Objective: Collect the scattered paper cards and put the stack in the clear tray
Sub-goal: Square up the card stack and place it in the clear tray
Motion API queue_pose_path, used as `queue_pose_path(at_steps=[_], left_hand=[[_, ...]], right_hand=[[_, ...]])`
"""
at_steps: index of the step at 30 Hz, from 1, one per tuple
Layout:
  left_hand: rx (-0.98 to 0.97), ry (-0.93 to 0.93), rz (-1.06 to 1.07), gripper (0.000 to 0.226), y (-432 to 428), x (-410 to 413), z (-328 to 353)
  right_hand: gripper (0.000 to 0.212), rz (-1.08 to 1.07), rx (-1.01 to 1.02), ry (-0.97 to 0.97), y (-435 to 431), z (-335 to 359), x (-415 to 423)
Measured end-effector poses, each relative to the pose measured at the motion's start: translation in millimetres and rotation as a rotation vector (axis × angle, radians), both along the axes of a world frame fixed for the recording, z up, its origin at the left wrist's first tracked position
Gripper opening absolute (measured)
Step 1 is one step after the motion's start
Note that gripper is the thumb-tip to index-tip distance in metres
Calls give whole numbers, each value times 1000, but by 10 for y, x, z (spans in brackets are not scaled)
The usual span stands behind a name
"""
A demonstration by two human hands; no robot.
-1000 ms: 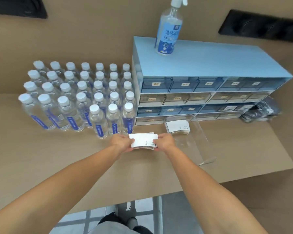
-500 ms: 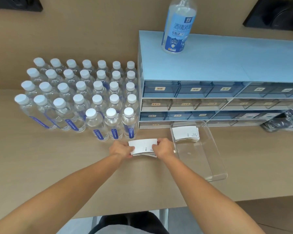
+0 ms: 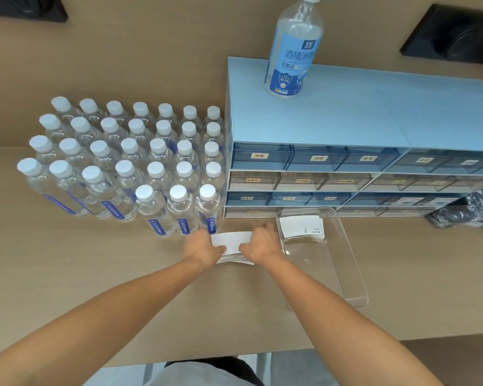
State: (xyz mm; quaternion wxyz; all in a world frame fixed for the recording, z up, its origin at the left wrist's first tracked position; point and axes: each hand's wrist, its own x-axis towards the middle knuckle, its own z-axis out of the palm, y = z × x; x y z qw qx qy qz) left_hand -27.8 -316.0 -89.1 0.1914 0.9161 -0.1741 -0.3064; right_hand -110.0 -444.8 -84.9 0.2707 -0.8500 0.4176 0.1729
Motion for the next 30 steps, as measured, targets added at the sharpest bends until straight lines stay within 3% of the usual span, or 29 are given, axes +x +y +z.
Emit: queue_pose_path(at_steps=[3, 6, 11, 17, 24, 30], left_hand=[[70, -190, -320, 50, -6, -33, 6], [113, -278, -527, 68, -44, -89, -76], [228, -330, -616, 77, -112, -155, -259], [255, -301, -608, 59, -154, -155, -313], [256, -231, -600, 50, -143, -89, -347], [239, -223, -599, 57, -32, -41, -342]], right_hand=[[102, 334, -51, 106, -32, 11, 36], [100, 554, -153, 160, -47, -61, 33], [60, 549, -211, 86, -29, -223, -33], [61, 566, -278, 0, 65, -326, -117], [56, 605, -191, 31, 25, -290, -76], [54, 566, -164, 17, 125, -265, -100]])
